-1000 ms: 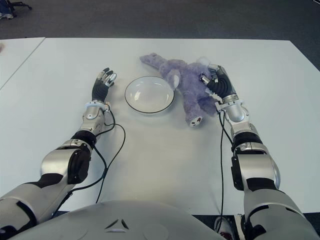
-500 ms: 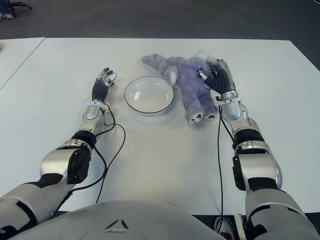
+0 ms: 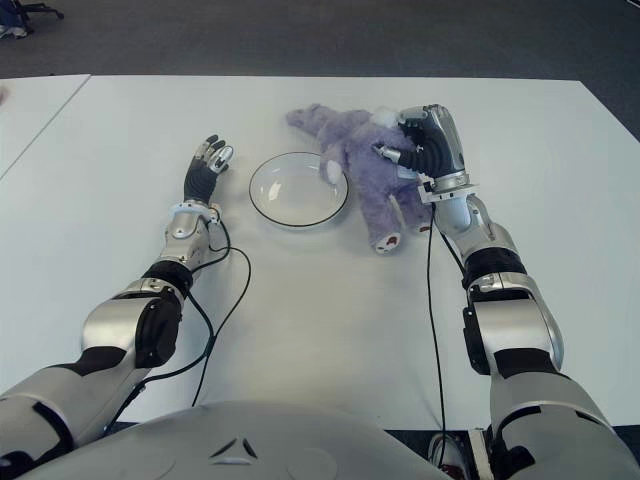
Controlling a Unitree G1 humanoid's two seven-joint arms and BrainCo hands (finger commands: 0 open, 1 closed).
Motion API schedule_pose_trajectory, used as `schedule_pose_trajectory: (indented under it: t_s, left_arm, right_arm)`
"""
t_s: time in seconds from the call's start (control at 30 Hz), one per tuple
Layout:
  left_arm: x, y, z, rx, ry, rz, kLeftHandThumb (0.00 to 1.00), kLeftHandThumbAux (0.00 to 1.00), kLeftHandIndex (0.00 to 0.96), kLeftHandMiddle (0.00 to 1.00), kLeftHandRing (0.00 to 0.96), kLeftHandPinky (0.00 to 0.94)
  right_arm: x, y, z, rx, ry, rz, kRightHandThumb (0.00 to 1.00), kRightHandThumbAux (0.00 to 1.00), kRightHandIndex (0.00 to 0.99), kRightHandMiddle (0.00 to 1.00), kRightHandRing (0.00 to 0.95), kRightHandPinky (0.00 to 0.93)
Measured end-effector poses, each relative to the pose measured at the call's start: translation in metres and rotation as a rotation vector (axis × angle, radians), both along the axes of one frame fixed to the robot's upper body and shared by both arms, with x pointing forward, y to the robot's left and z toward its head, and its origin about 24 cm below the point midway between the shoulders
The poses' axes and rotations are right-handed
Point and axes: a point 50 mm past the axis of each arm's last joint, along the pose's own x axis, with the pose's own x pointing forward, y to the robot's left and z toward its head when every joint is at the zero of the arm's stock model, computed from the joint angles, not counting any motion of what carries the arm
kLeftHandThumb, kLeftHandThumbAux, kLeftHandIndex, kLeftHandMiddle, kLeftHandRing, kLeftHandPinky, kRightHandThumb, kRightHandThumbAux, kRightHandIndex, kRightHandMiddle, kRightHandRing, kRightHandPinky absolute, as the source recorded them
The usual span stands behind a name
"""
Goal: Put the doll into the plate.
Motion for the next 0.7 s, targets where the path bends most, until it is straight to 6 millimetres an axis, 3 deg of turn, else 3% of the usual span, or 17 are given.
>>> schedule_pose_trajectory:
  t_s: [0.7]
  left_arm:
    - [0.000, -0.001, 0.000, -0.003, 0.000, -0.001, 0.000, 0.491, 0.113, 0.127, 0.125, 0.137]
  right_arm:
    - [0.004, 0.023, 0.018, 0.007, -0.144, 0.063, 0.000, 0.800, 0.908, 0.932, 0.920, 0.911]
